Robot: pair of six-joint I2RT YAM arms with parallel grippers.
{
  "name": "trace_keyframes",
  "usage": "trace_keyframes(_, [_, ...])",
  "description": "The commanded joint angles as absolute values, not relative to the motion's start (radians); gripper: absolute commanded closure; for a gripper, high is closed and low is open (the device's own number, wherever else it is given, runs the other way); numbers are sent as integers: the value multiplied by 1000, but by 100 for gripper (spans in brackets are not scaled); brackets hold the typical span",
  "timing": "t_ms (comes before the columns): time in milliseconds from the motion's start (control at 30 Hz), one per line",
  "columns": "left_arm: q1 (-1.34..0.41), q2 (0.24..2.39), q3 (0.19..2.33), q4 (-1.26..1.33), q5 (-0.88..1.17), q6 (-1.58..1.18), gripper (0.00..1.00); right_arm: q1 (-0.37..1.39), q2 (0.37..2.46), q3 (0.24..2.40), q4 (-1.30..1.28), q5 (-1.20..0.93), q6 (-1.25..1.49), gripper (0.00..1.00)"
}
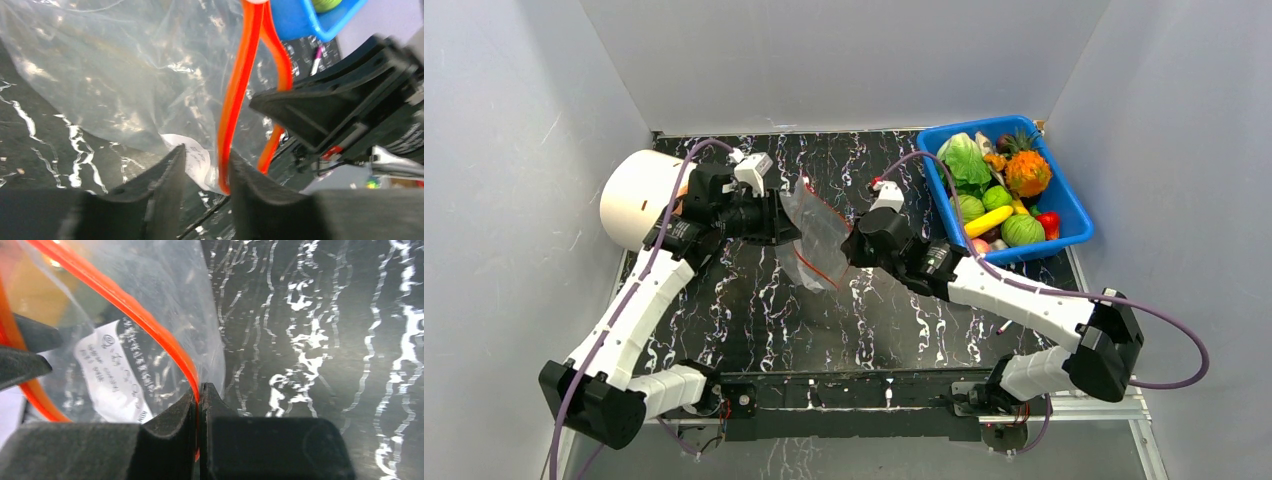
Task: Place the food in the zip-top bag and seal the zipper
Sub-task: Open the zipper of the food storage bag.
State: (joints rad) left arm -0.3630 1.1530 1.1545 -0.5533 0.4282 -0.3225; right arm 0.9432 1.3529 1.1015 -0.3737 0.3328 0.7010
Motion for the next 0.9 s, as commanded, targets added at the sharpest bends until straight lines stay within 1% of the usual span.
trace_keyframes(0, [-361, 1098, 1154, -466, 508, -381, 56, 943, 1303, 1048, -108, 270, 886, 100])
trace_keyframes(33, [-361, 1089, 1135, -436, 505, -396, 50, 944, 1305, 1039, -83, 267, 912, 100])
trace_keyframes(100, [-361, 1079, 1091, -365, 498, -416, 43, 943, 1307, 1026, -50, 264, 948, 100])
trace_keyframes(167, [-361, 1082, 1070, -346, 490, -422, 39, 943, 1309, 1022, -29, 257, 962, 100])
trace_keyframes(333, [-360, 1110, 1052, -331, 450, -394, 37, 944, 1334, 1031, -12, 245, 977, 100])
trace_keyframes(433, [-360, 1129, 1058, -313, 429, -390, 34, 945, 1350, 1041, -12, 248, 978, 100])
trace_keyframes(633, [-361, 1135, 1038, -168, 457, -373, 30, 945, 1369, 1044, -10, 246, 974, 100])
trace_keyframes(733, [-362, 1172, 1057, -153, 445, -351, 30, 945, 1371, 1043, -9, 242, 974, 100])
trace_keyframes(867, [-365, 1215, 1082, -178, 382, -307, 33, 944, 1374, 1041, -6, 250, 974, 100])
